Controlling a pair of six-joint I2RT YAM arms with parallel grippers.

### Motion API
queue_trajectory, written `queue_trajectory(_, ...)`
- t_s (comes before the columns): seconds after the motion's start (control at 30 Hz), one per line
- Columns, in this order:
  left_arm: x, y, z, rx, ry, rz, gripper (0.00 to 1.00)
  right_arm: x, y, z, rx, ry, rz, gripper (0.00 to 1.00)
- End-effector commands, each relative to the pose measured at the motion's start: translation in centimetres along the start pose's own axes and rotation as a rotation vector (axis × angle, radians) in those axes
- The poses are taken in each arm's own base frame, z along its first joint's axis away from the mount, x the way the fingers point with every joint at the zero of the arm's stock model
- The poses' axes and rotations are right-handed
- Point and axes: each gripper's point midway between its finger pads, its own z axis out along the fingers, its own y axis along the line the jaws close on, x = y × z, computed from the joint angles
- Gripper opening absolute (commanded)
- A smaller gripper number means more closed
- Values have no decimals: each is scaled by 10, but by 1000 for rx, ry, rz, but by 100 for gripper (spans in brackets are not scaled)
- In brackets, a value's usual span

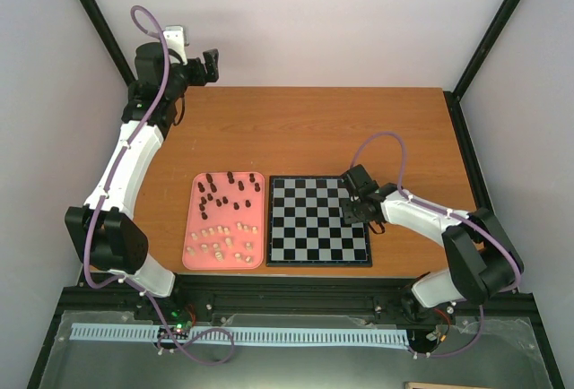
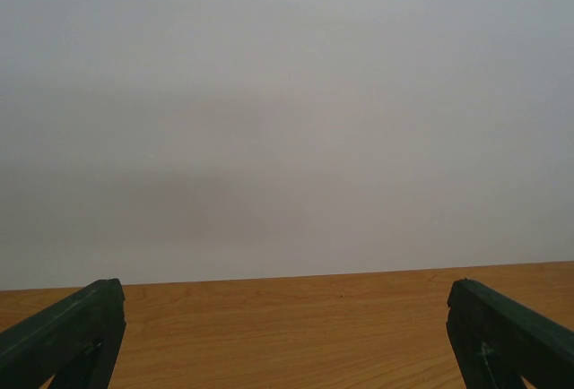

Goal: Set up the chess pieces on the board
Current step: Place the chess piece on the chessboard, then pick up the chess piece from the storage box.

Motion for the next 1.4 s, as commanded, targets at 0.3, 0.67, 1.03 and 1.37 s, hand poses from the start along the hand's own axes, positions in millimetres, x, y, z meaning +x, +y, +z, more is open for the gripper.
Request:
queue_trajectory(0.3, -16, -5, -5, 9, -33, 26, 100, -9, 8, 0, -24, -22, -7, 38)
queue_trajectory(0.67, -17, -5, -6, 6, -34, 30, 100, -16, 1, -18, -1, -68, 1, 48)
queue_trajectory(1.03, -19, -4, -9, -3, -41, 26, 100, -62, 5, -57, -4, -183, -48, 57)
queue_trajectory(1.37, -25, -7, -18, 8, -74, 18, 100, -149, 92, -60, -213, -317, -205, 54)
